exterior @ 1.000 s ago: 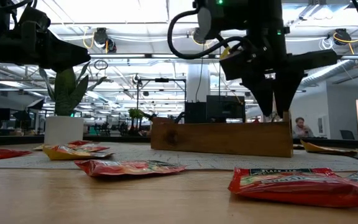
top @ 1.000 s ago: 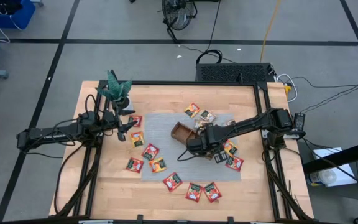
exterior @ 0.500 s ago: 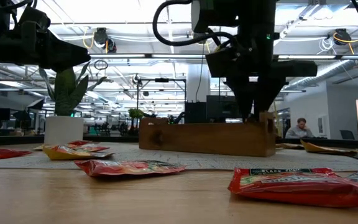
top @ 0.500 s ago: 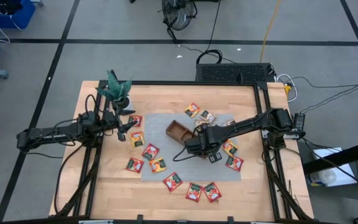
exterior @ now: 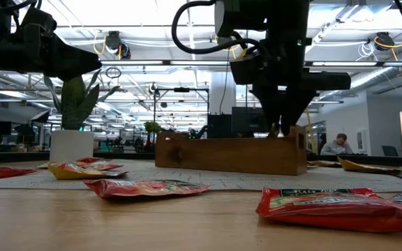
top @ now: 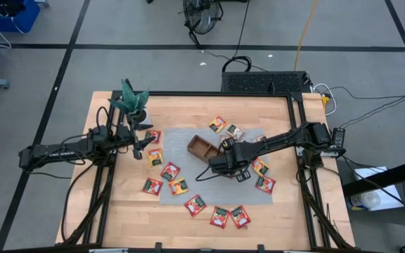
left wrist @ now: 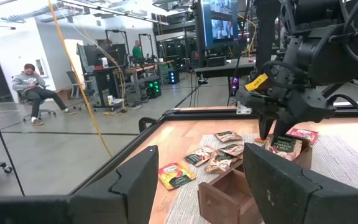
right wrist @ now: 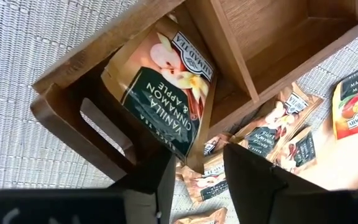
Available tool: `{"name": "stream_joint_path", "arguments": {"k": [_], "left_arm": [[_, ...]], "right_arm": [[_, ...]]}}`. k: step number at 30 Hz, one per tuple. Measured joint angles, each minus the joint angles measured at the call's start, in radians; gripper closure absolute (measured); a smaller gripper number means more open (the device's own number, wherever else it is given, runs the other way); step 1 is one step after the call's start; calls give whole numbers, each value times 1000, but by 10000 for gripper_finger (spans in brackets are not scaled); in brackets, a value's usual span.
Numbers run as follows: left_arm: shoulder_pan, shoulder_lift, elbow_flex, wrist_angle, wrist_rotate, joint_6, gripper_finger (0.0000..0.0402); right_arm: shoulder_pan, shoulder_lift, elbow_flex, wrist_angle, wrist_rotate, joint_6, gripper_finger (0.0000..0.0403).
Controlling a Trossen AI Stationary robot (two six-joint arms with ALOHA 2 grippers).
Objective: Pick & Place Tea
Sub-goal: Put the brown tea into the right part of the wooden organizer
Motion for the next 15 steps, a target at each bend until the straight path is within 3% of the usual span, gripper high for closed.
{"name": "stream_joint_path", "arguments": {"k": [7, 15], "left_arm": [[0, 0, 0, 0, 0, 0, 167], [0, 0, 0, 0, 0, 0, 167]], "right_arm": [[1, 0, 0, -2, -32, -48, 390], [16, -30, 0, -13, -29, -138, 402]]}}
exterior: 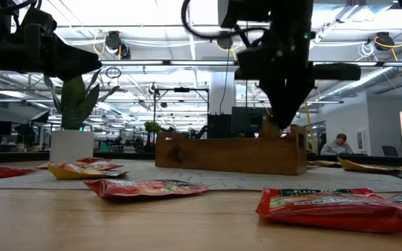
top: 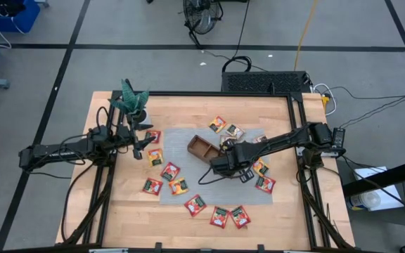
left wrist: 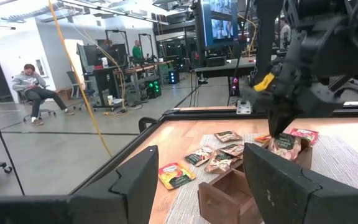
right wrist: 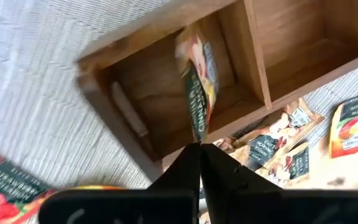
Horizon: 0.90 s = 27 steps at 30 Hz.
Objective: Pick & Place Tea
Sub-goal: Put the brown tea into the right part of the wooden organizer
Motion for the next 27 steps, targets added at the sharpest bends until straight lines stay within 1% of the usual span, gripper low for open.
{"name": "stream_joint_path", "arguments": {"k": [3, 5, 7, 10, 14, 16, 18, 23, 27], "left_arm": [[0, 0, 0, 0, 0, 0, 167], [0, 0, 0, 0, 0, 0, 167], [0, 0, 0, 0, 0, 0, 167], [0, 0, 0, 0, 0, 0, 167], [0, 0, 0, 0, 0, 0, 167], [0, 0, 0, 0, 0, 0, 167], [0, 0, 0, 0, 0, 0, 167], [0, 0, 0, 0, 0, 0, 167], [0, 0, 0, 0, 0, 0, 167]], "right_arm": [[9, -39, 0, 2, 2, -34, 403], [11, -71, 0, 14, 1, -3, 403], [11, -99, 1, 33, -2, 91, 403], [-3, -135, 1, 50, -6, 274, 403], [-31, -155, 1, 51, -105, 500, 403], [-37, -154, 1, 60, -131, 618, 403], [-37, -146, 1, 82, -131, 714, 403], [-9, -140, 1, 78, -121, 880, 403], [23, -138, 1, 32, -26, 975, 403]]}}
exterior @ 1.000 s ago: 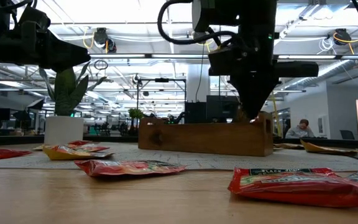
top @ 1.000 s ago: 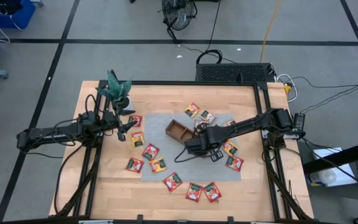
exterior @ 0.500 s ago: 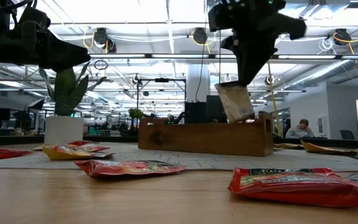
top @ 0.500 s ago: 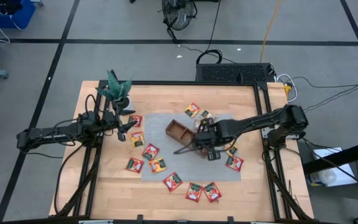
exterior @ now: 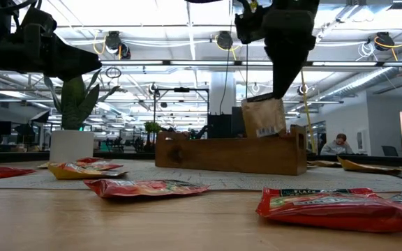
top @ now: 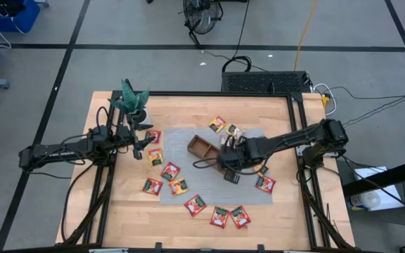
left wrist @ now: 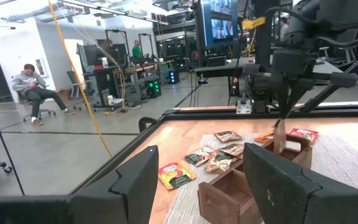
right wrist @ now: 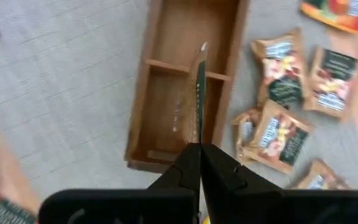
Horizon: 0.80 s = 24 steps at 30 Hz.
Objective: Pick & Place Tea
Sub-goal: Put the brown tea into the right part of the wooden organizer
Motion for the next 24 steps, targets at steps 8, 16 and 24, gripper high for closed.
{"name": "stream_joint_path", "arguments": {"k": [8, 16, 24], "left_arm": [[0, 0, 0, 0, 0, 0, 167], [0, 0, 0, 0, 0, 0, 167], [0, 0, 0, 0, 0, 0, 167]], "right_arm": [[42, -1, -26, 30, 84, 84, 403], [40, 0, -153, 85, 57, 101, 403], [45, 0, -168, 111, 108, 101, 403]]}}
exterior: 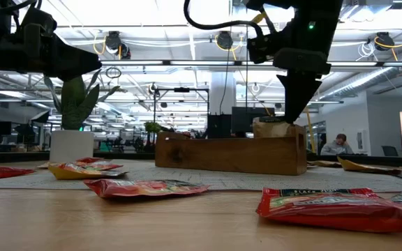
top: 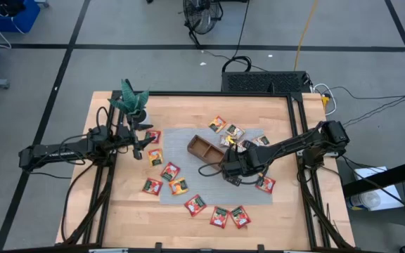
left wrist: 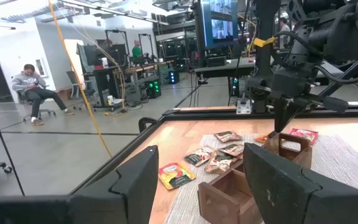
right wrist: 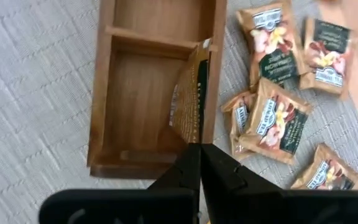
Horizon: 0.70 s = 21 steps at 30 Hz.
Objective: Pick & Place Tea
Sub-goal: Put the brown tea into the right part of the wooden organizer
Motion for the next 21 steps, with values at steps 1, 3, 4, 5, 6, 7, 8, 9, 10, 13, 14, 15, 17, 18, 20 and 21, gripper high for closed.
{"name": "stream_joint_path", "arguments": {"k": [1, 3, 4, 5, 6, 7, 8, 9, 10, 13, 14, 15, 17, 18, 20, 21], "left_arm": [[0, 0, 0, 0, 0, 0, 167], [0, 0, 0, 0, 0, 0, 167], [0, 0, 0, 0, 0, 0, 167], [0, 0, 0, 0, 0, 0, 167], [0, 0, 0, 0, 0, 0, 167], [0, 0, 0, 0, 0, 0, 167], [0, 0, 0, 0, 0, 0, 167], [0, 0, 0, 0, 0, 0, 167], [0, 0, 0, 0, 0, 0, 167], [0, 0, 0, 0, 0, 0, 167], [0, 0, 0, 0, 0, 0, 167], [0, 0, 0, 0, 0, 0, 167], [0, 0, 0, 0, 0, 0, 167], [0, 0, 0, 0, 0, 0, 167], [0, 0, 0, 0, 0, 0, 167], [0, 0, 0, 0, 0, 0, 167]], "right_arm": [[1, 0, 0, -1, 24, 3, 403], [2, 0, -5, 2, 52, 6, 403], [2, 0, -10, 6, 54, 6, 403], [2, 0, -16, 12, 54, 6, 403], [2, 0, -22, 18, 55, 7, 403], [2, -1, -28, 21, 56, 9, 403], [2, -2, -35, 25, 56, 10, 403], [2, -2, -42, 29, 56, 10, 403], [2, -2, -48, 29, 55, 10, 403], [1, -2, -53, 21, 53, 5, 403], [1, -2, -53, 20, 53, 3, 402], [1, -2, -53, 19, 52, -3, 400], [1, -3, -53, 18, 52, -14, 393], [1, -6, -53, 19, 52, -19, 388], [0, -9, -53, 23, 53, -25, 376], [-1, -15, -53, 21, 52, -33, 370]]}}
